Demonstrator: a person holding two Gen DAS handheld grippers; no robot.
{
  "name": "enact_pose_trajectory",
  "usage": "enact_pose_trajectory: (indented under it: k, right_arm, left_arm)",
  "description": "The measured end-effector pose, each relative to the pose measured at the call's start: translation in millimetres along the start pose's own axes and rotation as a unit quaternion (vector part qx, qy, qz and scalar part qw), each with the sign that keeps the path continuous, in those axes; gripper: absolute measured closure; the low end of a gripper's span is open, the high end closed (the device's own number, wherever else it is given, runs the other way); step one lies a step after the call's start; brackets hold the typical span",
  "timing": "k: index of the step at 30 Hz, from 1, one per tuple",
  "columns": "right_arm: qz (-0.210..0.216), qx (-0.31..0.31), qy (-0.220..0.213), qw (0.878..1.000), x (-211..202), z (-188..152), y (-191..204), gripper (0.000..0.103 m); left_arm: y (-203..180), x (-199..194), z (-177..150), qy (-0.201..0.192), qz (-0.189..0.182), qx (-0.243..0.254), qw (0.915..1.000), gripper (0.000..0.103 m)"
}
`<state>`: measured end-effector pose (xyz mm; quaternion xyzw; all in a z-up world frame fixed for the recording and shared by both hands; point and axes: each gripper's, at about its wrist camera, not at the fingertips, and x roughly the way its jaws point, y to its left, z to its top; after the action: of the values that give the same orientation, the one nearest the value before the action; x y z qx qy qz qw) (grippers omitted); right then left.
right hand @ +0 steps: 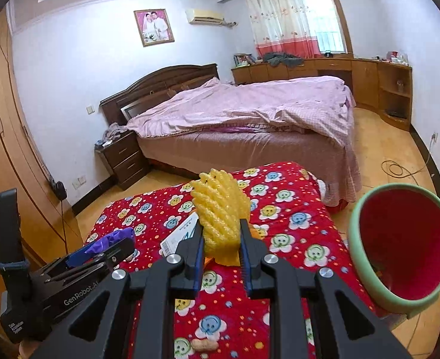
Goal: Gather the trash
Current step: 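Carry the packet and foam sheet over the bucket and open both tools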
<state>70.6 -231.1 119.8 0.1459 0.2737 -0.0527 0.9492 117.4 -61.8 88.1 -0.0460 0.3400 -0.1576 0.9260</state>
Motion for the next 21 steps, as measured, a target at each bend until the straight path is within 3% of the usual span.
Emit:
enact_pose_trajectory:
  k: [10, 21]
  right_arm:
    - [-0.017, 0.021, -0.026, 0.999, -39, -2, -31, 0.081]
    - [-0.042, 0.068, -0.034, 0.996, -65, -11, -87, 0.081]
  left_arm:
    - [-42, -19, 0, -0.012, -0.021, 0.036, 0.9991, 0.031]
    - [-101, -7, -5, -0.001, -0.048, 0.081, 0.9956, 0.031]
